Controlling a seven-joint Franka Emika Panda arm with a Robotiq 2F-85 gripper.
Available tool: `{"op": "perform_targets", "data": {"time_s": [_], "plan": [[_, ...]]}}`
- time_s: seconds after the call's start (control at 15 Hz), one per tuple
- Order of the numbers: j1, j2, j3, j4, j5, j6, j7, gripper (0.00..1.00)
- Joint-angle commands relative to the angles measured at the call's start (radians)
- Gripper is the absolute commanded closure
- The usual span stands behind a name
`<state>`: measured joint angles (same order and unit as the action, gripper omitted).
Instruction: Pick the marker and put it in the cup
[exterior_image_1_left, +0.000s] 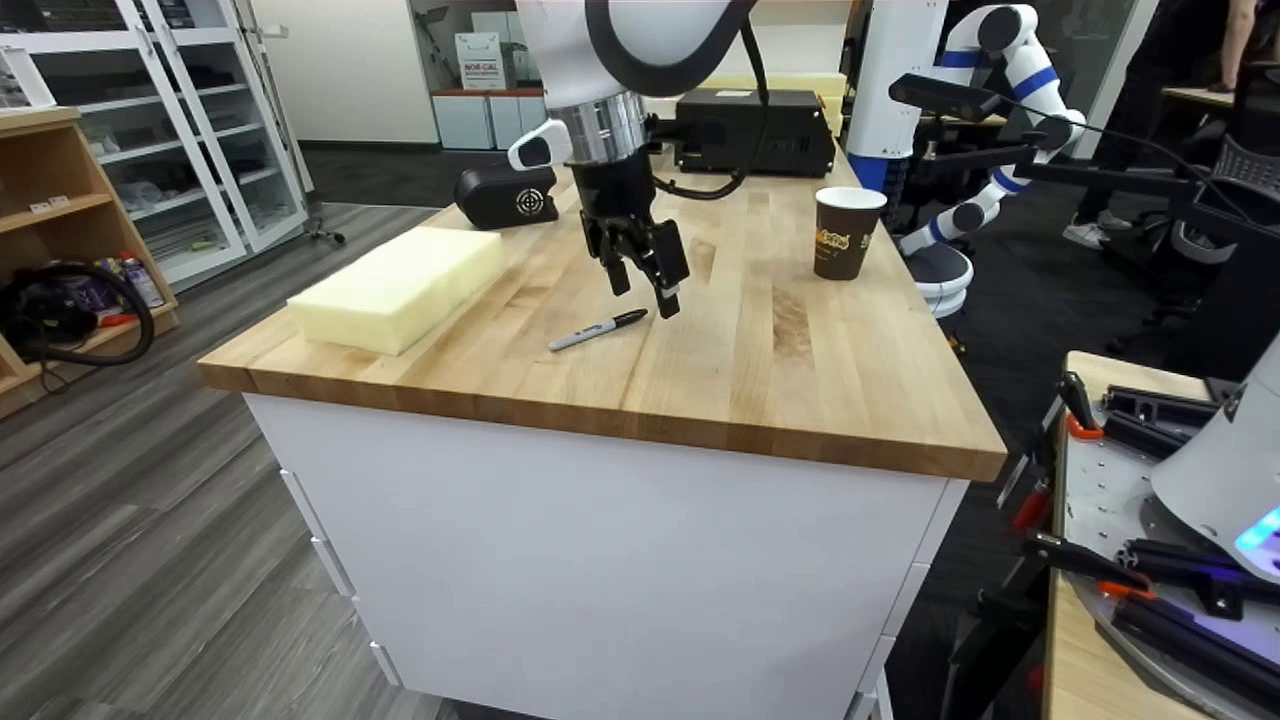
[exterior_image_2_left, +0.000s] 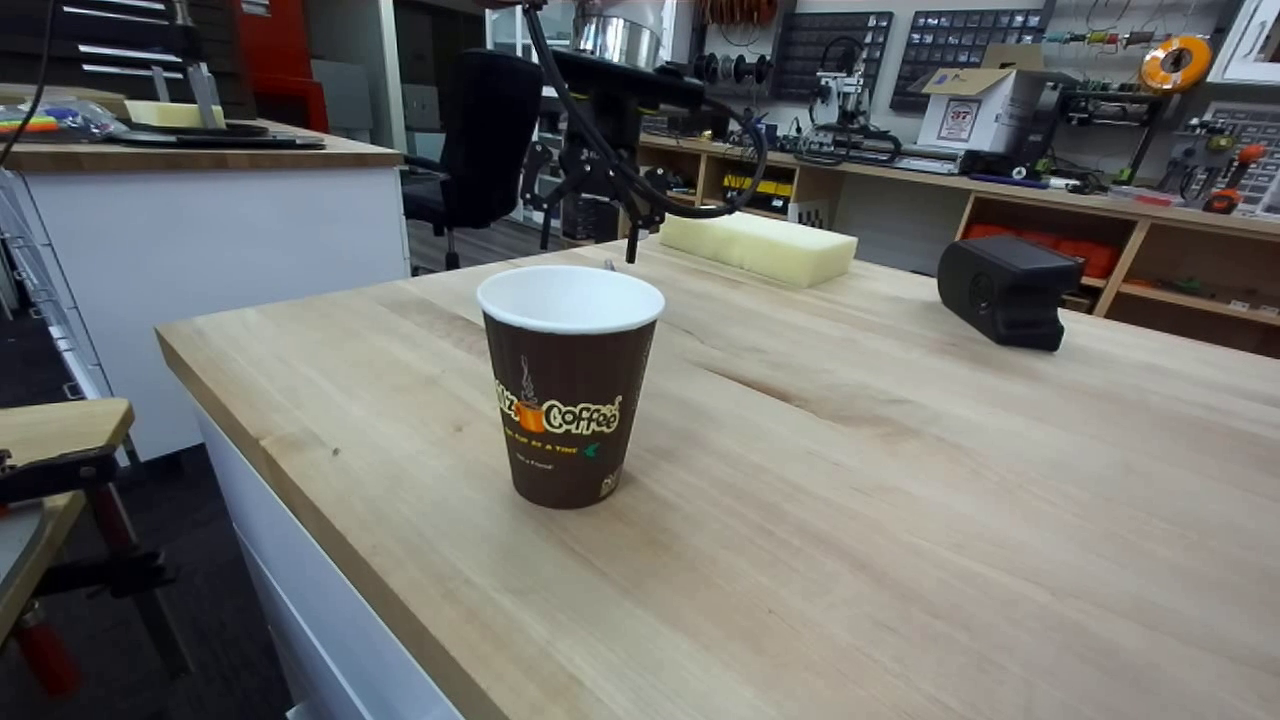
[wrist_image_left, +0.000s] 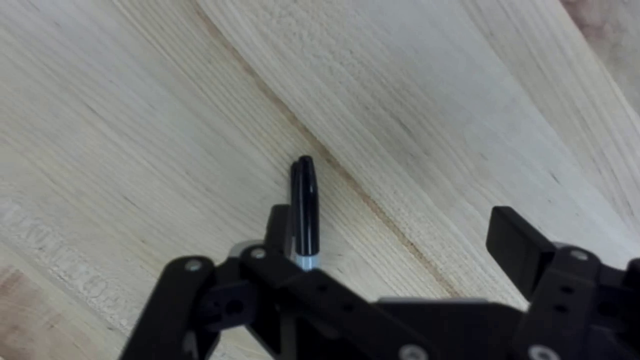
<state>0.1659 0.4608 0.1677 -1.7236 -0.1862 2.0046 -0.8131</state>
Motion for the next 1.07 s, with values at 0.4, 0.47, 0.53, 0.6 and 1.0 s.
{"op": "perform_targets", "data": {"time_s": [0.4,0.47,0.53,0.6,1.0], "plan": [[-0.047,0.005,0.002,0.000,0.022,0.103,0.016,0.00],[-0.052,0.009,0.001,-0.001,0.024,0.115,0.014,0.00],[-0.056,0.012,0.000,-0.001,0.024,0.123,0.014,0.00],[-0.060,0.018,0.001,0.001,0.026,0.132,0.012,0.00],[-0.082,0.045,0.017,0.008,0.095,0.134,-0.014,0.00]]}}
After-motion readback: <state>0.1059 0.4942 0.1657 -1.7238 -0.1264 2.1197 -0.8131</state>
